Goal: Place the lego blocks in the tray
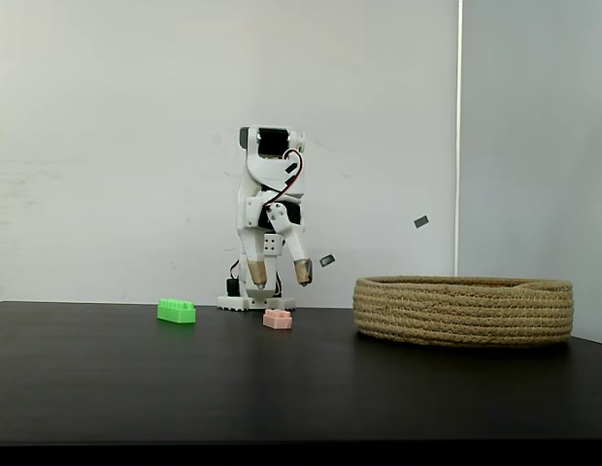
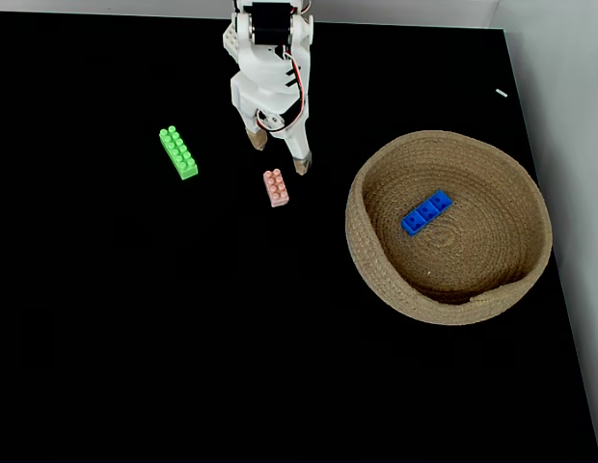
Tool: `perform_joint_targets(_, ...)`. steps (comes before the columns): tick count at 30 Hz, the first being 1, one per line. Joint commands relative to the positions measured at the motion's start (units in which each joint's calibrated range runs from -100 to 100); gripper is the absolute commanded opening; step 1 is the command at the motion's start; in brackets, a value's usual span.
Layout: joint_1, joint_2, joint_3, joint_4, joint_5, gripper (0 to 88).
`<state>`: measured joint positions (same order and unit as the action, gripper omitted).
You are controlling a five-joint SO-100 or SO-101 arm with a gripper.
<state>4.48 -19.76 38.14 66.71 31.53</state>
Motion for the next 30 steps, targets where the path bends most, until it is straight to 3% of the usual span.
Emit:
perform_joint_targets(1, 0.88, 1.36, 0.21, -3.44, 4.35, 25.3)
perform_joint_targets(10, 2.03, 5.75, 7.24, -16.52, 7.42, 28.9)
perform_joint_targets(18, 0.14, 8.41, 7.15, -17.19, 7.18, 32.0)
perform_joint_targets(19, -0.11, 8.58, 7.05, -17.27, 6.98, 29.9)
perform_joint_targets(24, -0.52, 8.76, 8.06, -19.27, 6.40, 2.0)
perform_joint_targets(30, -0.44, 7.98, 8.51, -20.68, 4.20, 0.0)
